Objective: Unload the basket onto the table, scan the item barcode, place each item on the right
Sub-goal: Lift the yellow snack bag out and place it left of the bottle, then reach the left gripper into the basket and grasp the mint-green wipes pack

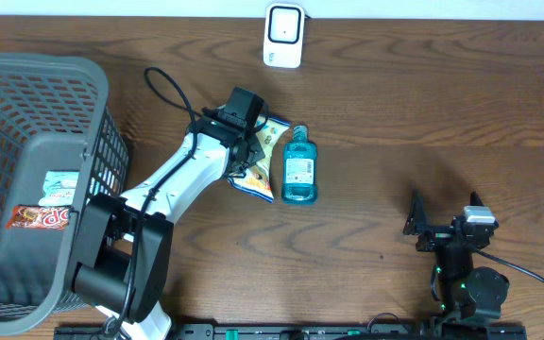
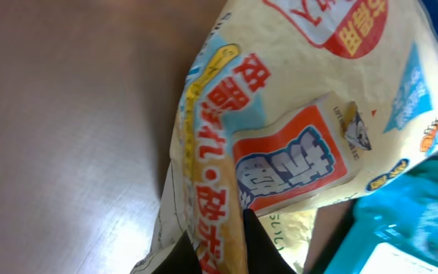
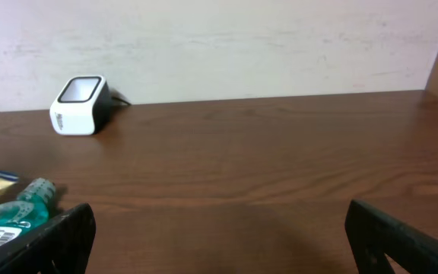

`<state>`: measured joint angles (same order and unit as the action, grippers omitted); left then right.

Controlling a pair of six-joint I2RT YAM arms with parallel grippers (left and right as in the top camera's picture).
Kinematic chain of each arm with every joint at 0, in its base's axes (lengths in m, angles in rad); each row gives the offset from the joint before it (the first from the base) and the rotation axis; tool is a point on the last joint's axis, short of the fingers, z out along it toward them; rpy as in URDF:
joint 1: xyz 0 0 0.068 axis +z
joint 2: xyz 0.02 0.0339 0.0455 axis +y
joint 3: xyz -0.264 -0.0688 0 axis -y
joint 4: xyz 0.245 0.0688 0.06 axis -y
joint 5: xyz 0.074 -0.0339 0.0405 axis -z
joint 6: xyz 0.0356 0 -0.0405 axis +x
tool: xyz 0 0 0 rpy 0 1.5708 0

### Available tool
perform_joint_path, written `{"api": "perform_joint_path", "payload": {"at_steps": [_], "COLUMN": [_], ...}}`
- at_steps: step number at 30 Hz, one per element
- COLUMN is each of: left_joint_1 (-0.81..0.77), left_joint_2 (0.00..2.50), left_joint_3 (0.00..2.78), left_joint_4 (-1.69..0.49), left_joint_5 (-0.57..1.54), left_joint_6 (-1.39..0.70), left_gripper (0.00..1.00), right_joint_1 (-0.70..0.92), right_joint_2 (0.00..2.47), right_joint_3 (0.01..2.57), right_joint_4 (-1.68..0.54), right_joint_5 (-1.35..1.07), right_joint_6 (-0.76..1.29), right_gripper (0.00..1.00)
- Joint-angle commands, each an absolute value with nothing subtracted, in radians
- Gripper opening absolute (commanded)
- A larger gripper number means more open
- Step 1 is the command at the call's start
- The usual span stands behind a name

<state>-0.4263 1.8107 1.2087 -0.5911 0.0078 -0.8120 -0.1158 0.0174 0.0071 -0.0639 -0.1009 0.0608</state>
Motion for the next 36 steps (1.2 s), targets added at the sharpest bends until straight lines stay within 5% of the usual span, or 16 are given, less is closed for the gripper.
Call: {"api": "perform_joint_path", "payload": {"at_steps": [1,3,5,6,14,26,36], "left_joint_1": [-0.451,-0.471,-0.484,-0.484,-0.415,-0.249,0.058], "left_joint_2": [1.814,1.814,1.804,1.797,1.623,1.421,1.337], "left_joint_3": [1.203,1.204,1.223,1.237,1.571,1.794,1.870], "left_joint_4": [-0.653,-0.680,-0.715,-0.735,-0.928,-0.927,-1.083], "left_joint_5": [-0.008,0.003,0.022,0.025,-0.038,-0.073,-0.343], "left_joint_6": [-0.957,-0.956,-0.955,-0.953,-0.820,-0.727,-0.715], "left_gripper": [0.09,0.34,0.85,0.88,0.92,0.93,0.93], "right_joint_1": [-0.103,-0.103,-0.103,-0.103,-0.103,-0.103,-0.103], "right_joint_2": [0.012,0.012,0.012,0.012,0.012,0.012,0.012], "right_joint_3": [0.006,0.006,0.006,0.006,0.006,0.006,0.006], "right_joint_4": [-0.067,-0.067,-0.067,-0.067,-0.067,-0.067,-0.067], "right_joint_5": [-0.104,-0.104,-0.104,-0.104,-0.104,-0.104,-0.104], "right_joint_6": [0.073,0.074,0.073,0.074,0.073,0.073,0.073], "right_gripper": [0.99,0.99,0.99,0.99,0.99,0.99,0.99]}}
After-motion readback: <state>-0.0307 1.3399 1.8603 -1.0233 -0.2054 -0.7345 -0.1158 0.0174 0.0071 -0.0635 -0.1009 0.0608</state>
